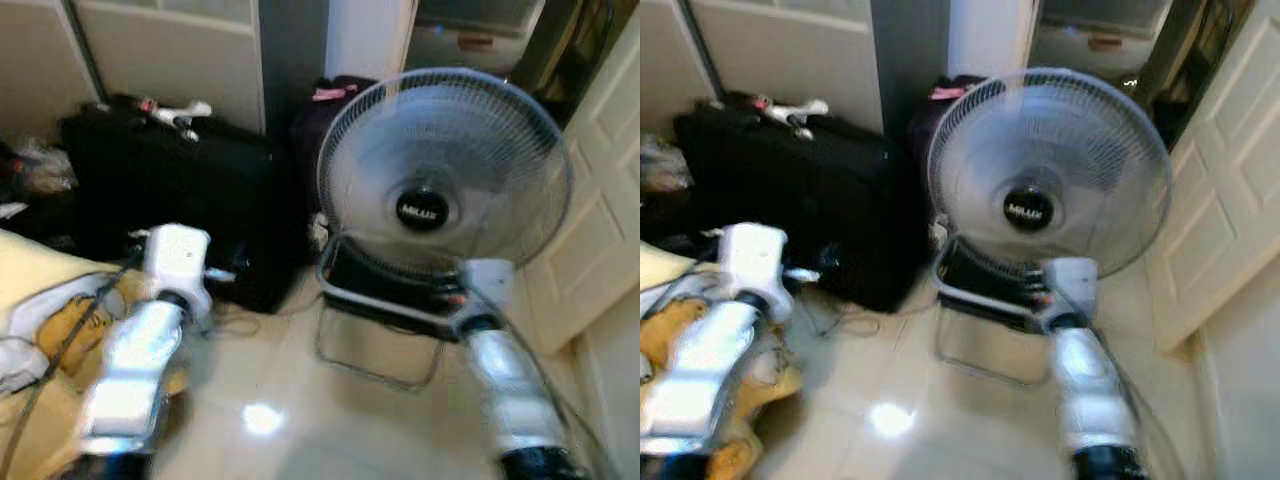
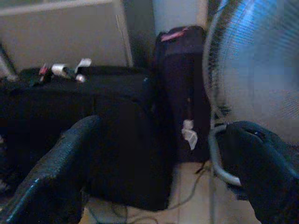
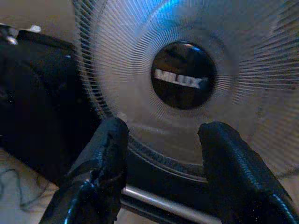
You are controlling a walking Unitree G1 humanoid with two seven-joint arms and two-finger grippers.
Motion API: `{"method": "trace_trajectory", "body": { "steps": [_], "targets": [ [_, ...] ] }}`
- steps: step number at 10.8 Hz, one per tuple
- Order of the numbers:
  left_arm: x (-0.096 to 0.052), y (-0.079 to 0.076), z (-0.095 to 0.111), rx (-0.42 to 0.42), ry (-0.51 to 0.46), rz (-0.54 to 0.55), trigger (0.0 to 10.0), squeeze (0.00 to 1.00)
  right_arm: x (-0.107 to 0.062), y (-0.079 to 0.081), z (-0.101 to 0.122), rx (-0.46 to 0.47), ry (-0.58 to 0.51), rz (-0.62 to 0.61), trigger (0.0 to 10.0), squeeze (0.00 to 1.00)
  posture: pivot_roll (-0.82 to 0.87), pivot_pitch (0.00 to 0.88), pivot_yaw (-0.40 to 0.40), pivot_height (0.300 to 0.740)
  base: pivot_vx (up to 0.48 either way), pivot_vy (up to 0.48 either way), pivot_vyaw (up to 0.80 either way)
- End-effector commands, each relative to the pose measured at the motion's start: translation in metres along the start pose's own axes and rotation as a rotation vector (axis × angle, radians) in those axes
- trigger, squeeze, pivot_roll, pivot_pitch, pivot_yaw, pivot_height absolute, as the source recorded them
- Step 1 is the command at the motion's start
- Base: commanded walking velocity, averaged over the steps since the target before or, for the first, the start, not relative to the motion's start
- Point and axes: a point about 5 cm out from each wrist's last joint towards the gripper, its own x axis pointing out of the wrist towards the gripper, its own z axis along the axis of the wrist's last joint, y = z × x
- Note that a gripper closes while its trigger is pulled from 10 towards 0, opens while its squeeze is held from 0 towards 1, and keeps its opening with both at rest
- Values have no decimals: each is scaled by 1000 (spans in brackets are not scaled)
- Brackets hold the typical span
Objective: Clean up the room
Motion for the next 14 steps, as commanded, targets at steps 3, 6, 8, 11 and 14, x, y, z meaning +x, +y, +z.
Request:
{"method": "trace_trajectory", "body": {
  "steps": [3,6,8,11,14],
  "targets": [
    [3,-10,6,-11,-29,-29,10000,1000,-3,-16,4,-32,-19,-54,10000,0,-33,0,-34,740,339,0,-267],
    [3,-9,6,-10,-34,-27,10000,1000,-2,-15,4,-35,-24,-59,10000,0,-32,0,-35,740,340,0,0],
    [4,-8,6,-7,-34,-26,10000,1000,-2,-16,6,-35,-34,-65,10000,0,-33,0,-34,740,334,0,0],
    [1,-10,3,13,-46,-71,10000,1000,2,-4,11,-9,-53,-45,10000,0,-28,0,-38,740,0,0,0],
    [0,-10,1,37,-39,-81,10000,1000,1,-3,8,-13,-35,-53,10000,0,-22,0,-40,740,0,0,0]
  ]
}}
